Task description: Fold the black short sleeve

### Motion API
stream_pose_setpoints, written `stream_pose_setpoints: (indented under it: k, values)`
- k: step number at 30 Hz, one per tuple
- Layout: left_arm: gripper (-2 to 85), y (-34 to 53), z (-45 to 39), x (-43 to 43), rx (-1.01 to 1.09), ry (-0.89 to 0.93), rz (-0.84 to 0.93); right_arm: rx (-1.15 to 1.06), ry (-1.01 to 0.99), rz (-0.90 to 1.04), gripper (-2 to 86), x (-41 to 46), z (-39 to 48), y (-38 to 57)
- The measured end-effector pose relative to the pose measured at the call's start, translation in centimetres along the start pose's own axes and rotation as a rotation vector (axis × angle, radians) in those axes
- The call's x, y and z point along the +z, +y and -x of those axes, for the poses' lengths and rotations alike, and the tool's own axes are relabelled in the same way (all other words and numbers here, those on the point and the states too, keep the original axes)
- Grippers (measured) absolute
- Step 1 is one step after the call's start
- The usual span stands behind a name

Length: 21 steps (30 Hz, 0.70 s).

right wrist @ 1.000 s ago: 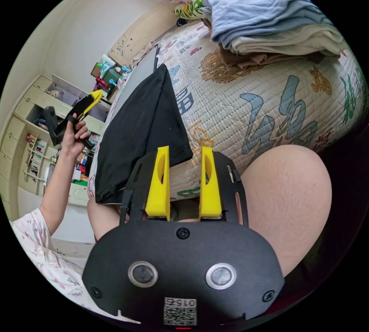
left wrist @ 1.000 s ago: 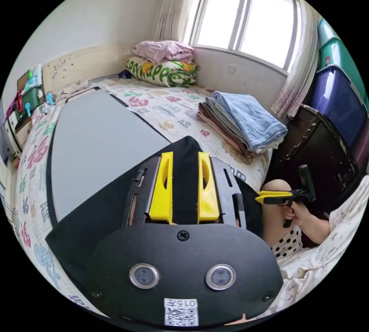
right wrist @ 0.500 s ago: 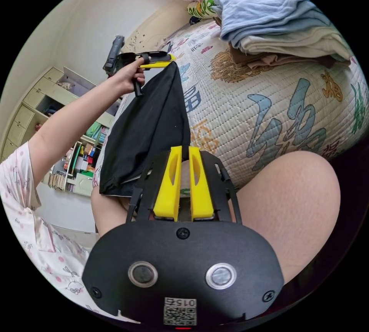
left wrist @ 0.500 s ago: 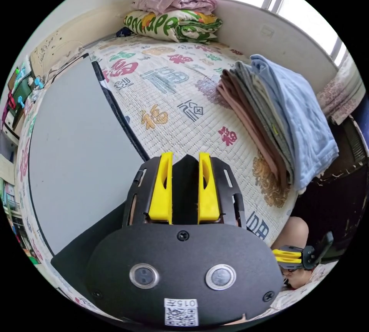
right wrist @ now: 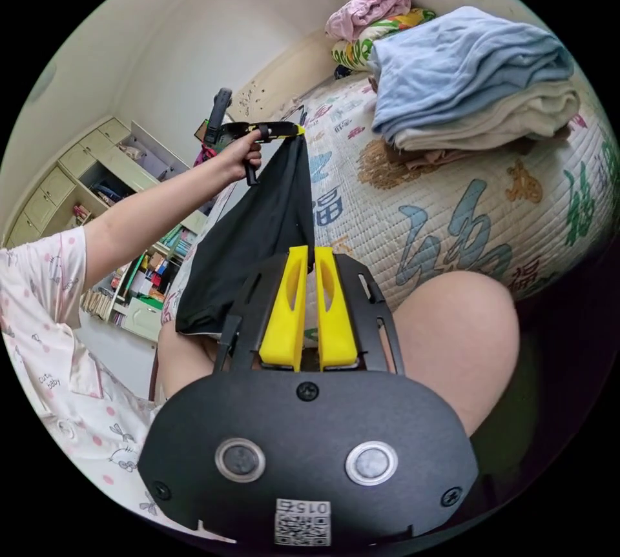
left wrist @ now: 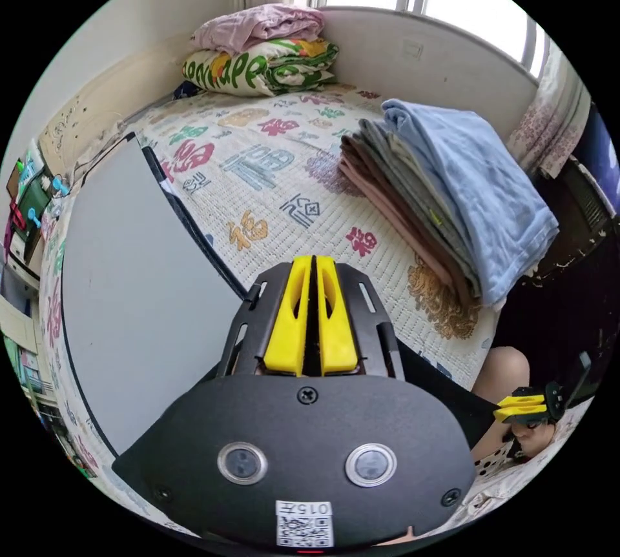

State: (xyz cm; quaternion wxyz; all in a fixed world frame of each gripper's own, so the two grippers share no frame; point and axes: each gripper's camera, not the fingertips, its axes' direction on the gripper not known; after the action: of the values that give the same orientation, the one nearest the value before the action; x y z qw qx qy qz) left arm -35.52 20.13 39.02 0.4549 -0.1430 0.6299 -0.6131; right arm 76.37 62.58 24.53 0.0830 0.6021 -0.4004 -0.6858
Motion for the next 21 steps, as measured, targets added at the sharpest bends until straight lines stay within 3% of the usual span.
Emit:
stream_pose_setpoints:
  k: [6,11,16,21]
  values:
    - [0.5,2.5,1.4,-9.6,-0.027,0.251,-0.330,-0.048,0.104,-0.214,0.6,-6.6,-0.3,1.9]
    - [0.5,10.1,6.8,-17.8,-0.037,0.351,-0.507,-0.228,0.034,-0.341,0.6,-8.9,4.5,5.8]
    - [0.4,25.8,18.7,-21.6,-0.179,0.292,-0.536,-0.505,-0.228,-0.112,0.8,-1.0,10.8,11.1]
    - [0.1,42.4,29.4,-18.8,-0.392,0.226,-0.413,-0.606,-0.299,0.229,1.1,11.1,13.3,17.0]
